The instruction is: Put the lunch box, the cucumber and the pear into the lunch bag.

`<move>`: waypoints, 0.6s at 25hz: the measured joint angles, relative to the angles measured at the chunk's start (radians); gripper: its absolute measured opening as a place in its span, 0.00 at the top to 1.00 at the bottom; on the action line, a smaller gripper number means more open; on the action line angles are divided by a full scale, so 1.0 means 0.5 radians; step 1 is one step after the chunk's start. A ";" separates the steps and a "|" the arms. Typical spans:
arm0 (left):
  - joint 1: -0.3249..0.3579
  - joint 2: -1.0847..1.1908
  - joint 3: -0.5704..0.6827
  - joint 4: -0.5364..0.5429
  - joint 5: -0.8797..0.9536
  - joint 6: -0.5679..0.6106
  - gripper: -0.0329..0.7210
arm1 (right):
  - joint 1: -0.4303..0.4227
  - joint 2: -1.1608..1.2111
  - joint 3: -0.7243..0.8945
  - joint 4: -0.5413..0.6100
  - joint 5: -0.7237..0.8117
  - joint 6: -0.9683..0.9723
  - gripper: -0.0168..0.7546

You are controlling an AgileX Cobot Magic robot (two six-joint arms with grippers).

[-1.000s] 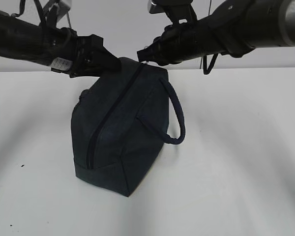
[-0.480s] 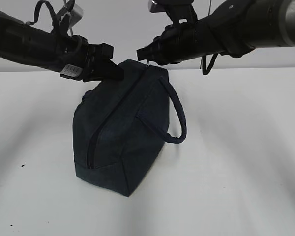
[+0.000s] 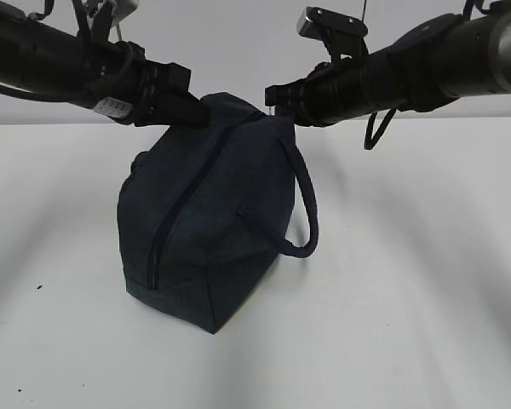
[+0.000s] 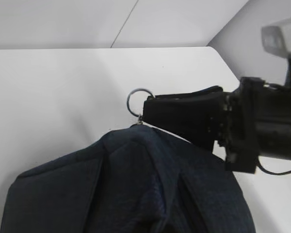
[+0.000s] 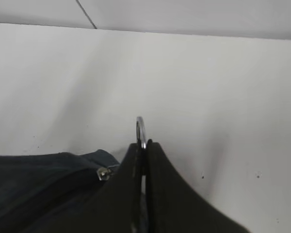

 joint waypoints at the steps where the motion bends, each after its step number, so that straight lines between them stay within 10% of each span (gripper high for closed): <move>1: 0.000 -0.005 0.002 0.002 0.000 0.000 0.96 | -0.012 0.020 0.000 0.044 0.023 0.000 0.97; 15: 0.000 -0.006 0.011 0.022 -0.025 -0.017 0.96 | -0.234 0.282 -0.017 0.571 0.515 -0.017 0.97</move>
